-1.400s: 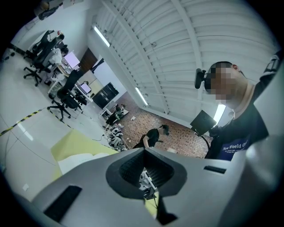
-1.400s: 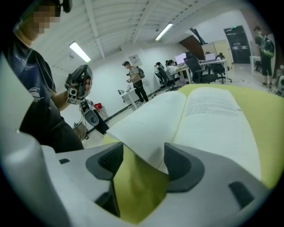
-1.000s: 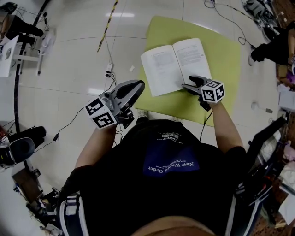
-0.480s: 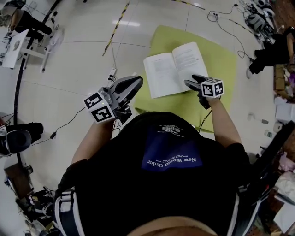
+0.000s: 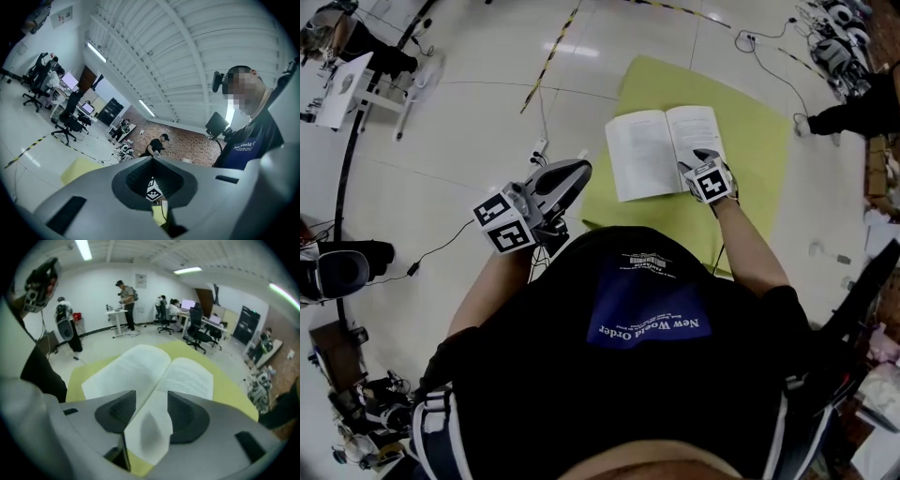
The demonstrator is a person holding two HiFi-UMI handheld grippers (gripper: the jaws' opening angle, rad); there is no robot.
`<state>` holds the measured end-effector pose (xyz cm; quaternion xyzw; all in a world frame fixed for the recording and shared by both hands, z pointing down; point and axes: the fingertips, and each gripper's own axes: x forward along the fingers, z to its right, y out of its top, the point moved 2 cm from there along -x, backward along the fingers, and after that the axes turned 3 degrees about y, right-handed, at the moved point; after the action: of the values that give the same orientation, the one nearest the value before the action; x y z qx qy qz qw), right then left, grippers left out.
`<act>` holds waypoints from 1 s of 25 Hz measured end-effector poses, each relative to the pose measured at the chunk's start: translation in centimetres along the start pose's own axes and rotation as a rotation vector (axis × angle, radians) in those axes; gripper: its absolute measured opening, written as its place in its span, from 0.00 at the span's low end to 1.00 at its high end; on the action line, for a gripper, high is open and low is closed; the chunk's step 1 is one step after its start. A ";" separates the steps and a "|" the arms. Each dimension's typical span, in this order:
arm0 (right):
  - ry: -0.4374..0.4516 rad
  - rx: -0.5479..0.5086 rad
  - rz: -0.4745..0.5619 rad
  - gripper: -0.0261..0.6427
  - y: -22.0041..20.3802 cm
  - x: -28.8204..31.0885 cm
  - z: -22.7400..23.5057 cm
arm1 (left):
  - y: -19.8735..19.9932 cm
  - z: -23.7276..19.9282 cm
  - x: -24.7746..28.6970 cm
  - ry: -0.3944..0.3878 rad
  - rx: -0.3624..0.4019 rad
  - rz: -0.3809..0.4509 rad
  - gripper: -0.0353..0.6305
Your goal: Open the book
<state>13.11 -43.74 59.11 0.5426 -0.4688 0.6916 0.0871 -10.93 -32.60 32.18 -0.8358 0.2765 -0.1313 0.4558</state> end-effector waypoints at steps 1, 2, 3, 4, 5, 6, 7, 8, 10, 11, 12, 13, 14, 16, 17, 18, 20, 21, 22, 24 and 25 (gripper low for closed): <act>0.003 -0.047 -0.006 0.33 0.4 0.5 -0.6 | 0.0 -0.1 0.0 0.006 -0.003 0.000 0.05; -0.003 -0.065 -0.031 0.30 0.2 1.1 -0.7 | 0.0 -0.3 0.0 0.011 -0.007 0.001 0.05; -0.023 -0.069 -0.059 0.27 -0.2 1.8 -0.3 | -0.1 -0.3 -0.1 0.014 -0.011 0.000 0.05; -0.055 -0.074 -0.079 0.17 -0.7 2.3 0.4 | -0.1 -0.4 -0.2 0.015 -0.014 -0.002 0.05; -0.082 -0.077 -0.095 0.13 -1.2 2.7 1.0 | -0.1 -0.4 -0.4 0.016 -0.015 -0.005 0.05; -0.089 -0.070 -0.111 0.13 -1.7 3.1 1.5 | -0.1 -0.5 -0.6 0.017 -0.016 -0.008 0.05; -0.080 -0.051 -0.125 0.12 -2.3 3.5 1.8 | -0.1 -0.6 -0.8 0.020 -0.016 -0.011 0.05; -0.059 -0.016 -0.138 0.08 -3.0 4.0 1.9 | -0.2 -0.6 -0.9 0.025 -0.017 -0.014 0.05; -0.010 0.078 -0.164 0.04 -4.3 4.5 1.8 | -0.4 -0.8 -0.8 0.033 -0.019 -0.017 0.05; 0.003 0.107 -0.160 0.04 -4.4 4.7 1.9 | -0.4 -0.9 -0.7 0.034 -0.021 -0.019 0.05; 0.008 0.115 -0.145 0.04 -4.0 4.8 2.1 | -0.4 -1.0 -0.8 0.034 -0.022 -0.022 0.05; 0.022 0.111 -0.135 0.04 -3.5 5.0 2.0 | -0.4 -1.0 -0.8 0.033 -0.023 -0.025 0.05; 0.051 0.105 -0.140 0.04 -3.1 5.2 1.3 | -0.4 -1.1 -0.8 0.032 -0.023 -0.029 0.05; 0.077 0.054 -0.183 0.02 -3.0 5.6 0.3 | -0.6 -1.1 -0.6 0.031 -0.025 -0.037 0.05; 0.040 0.004 -0.208 0.01 -3.0 5.6 0.7 | -0.8 -1.0 -0.4 0.030 -0.026 -0.041 0.05; 0.000 -0.033 -0.226 0.01 -3.1 5.5 1.3 | -0.9 -0.8 -0.2 0.028 -0.028 -0.045 0.05; -0.024 -0.032 -0.236 0.01 -3.3 5.4 2.0 | -0.9 -0.6 0.1 0.021 -0.029 -0.053 0.05; -0.019 -0.001 -0.240 0.01 -3.4 5.3 2.2 | -0.9 -0.6 0.1 0.018 -0.028 -0.057 0.05; -0.005 0.040 -0.241 0.01 -3.4 5.3 2.4 | -0.9 -0.5 0.2 0.016 -0.027 -0.060 0.05; 0.039 0.115 -0.202 0.01 -3.2 5.3 2.4 | -1.0 -0.4 0.3 0.010 -0.023 -0.065 0.05; 0.052 0.150 -0.165 0.01 -3.1 5.1 2.5 | -1.0 -0.2 0.4 0.007 -0.021 -0.065 0.05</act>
<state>14.70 -45.85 65.07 0.5660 -0.3673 0.7290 0.1150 -10.38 -32.53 33.13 -0.8485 0.2522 -0.1460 0.4417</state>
